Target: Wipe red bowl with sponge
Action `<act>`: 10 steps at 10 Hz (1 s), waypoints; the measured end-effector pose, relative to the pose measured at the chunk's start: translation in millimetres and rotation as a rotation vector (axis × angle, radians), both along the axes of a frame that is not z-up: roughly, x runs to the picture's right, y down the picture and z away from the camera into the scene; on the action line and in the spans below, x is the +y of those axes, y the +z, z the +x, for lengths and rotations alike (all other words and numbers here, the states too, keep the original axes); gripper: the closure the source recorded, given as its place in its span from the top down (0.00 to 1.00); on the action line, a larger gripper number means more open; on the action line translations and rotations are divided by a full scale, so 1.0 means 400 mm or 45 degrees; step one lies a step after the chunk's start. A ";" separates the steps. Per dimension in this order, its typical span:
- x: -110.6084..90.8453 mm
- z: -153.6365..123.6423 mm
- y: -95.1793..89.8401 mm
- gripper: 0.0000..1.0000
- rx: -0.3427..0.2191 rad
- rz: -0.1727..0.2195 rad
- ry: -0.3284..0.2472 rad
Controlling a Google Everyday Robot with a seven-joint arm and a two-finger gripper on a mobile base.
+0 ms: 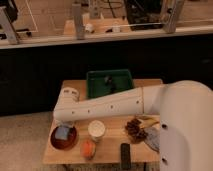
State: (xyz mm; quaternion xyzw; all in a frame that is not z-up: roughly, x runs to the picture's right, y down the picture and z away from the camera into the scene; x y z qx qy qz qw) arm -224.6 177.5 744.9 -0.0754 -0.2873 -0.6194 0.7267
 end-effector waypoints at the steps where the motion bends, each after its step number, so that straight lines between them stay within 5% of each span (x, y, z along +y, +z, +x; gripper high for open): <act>1: -0.001 -0.006 -0.001 0.00 -0.009 0.004 -0.001; 10: 0.068 -0.008 -0.045 0.00 -0.035 -0.045 -0.089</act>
